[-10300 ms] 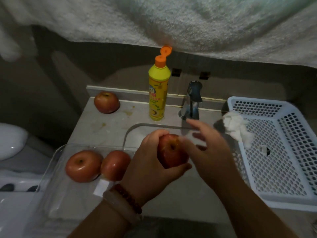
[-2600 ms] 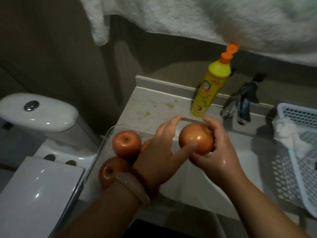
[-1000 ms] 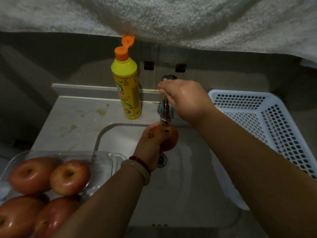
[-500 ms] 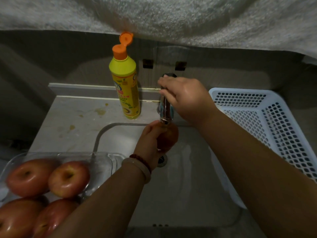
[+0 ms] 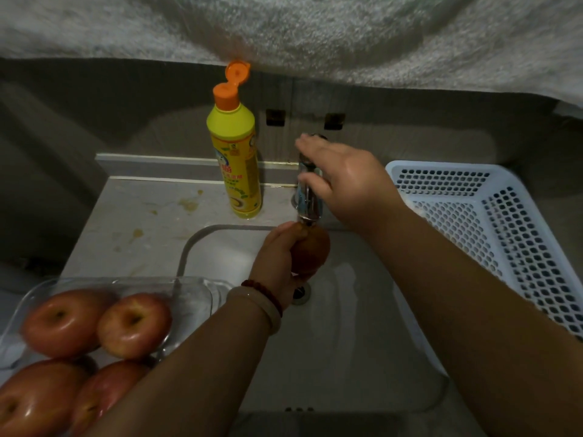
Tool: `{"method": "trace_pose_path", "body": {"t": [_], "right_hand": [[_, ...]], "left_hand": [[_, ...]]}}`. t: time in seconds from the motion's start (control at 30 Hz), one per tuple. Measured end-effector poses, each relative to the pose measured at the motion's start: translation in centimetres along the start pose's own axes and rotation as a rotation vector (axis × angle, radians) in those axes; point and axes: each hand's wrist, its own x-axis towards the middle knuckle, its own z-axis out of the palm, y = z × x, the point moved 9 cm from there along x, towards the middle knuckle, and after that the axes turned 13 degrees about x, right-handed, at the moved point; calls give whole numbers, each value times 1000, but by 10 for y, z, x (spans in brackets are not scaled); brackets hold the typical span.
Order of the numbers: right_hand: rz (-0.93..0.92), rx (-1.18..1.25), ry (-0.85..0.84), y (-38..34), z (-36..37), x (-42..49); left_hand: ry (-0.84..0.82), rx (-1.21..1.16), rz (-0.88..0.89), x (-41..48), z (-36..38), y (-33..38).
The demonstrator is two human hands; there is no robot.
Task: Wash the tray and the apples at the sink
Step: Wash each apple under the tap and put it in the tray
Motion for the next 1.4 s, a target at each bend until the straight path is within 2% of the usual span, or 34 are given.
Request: {"method": "trace_pose_path", "body": {"t": [0.07, 0.13, 0.17, 0.23, 0.3, 0.33, 0.37, 0.43, 0.5, 0.6, 0.63, 0.67, 0.7, 0.77, 0.83, 0.9, 0.97, 1.07, 1.1, 1.17, 1.2, 1.27, 1.33, 1.4], "right_hand": [[65, 58, 257, -3, -27, -21], [353, 283, 507, 6, -40, -64], [567, 440, 546, 17, -25, -90], [1019, 762, 492, 35, 36, -139], [1408, 1201, 428, 42, 98, -168], [1520, 1432, 408, 40, 119, -170], [1555, 1582, 373, 37, 133, -166], [1460, 1607, 264, 41, 144, -154], [1293, 1355, 226, 52, 141, -144], [836, 835, 288, 52, 113, -119], [735, 758, 288, 47, 112, -116], [722, 746, 297, 44, 113, -116], [815, 815, 336, 48, 116, -121], [1189, 1089, 427, 63, 134, -138], [1509, 1341, 356, 64, 154, -149], [1541, 1399, 309, 66, 155, -146], [1370, 1243, 321, 73, 145, -138], [731, 694, 312, 53, 110, -115], [594, 606, 307, 46, 107, -114], [514, 594, 307, 43, 109, -114], [541, 623, 316, 46, 112, -115], [722, 773, 392, 52, 111, -118], [1049, 1009, 454, 65, 123, -130], [1386, 1325, 390, 70, 143, -140]], "left_hand": [[-3, -10, -15, -1, -1, 0], [31, 23, -6, 2, -6, 1], [55, 56, 13, 3, -8, 1], [87, 114, 65, 2, -9, 4], [112, 181, 111, 1, -9, 5], [137, 227, 137, -1, -10, 6], [167, 267, 165, -2, -12, 7], [192, 295, 188, -2, -12, 7], [183, 310, 162, 3, -11, 5], [107, 236, 22, 9, -11, -5], [93, 243, -15, 10, -11, -8], [102, 275, -13, 11, -13, -9], [132, 299, 11, 10, -16, -8], [205, 340, 86, 9, -22, -4], [223, 405, 149, 6, -19, 4], [242, 412, 166, 6, -17, 6], [246, 318, 115, 8, -17, 3], [115, 157, -56, 16, -14, -13], [68, 103, -102, 15, -13, -16], [38, 111, -79, 16, -13, -16], [57, 150, -33, 16, -14, -13], [107, 207, 41, 14, -17, -8], [139, 209, 83, 10, -18, -2], [187, 269, 121, 7, -17, 1]]}}
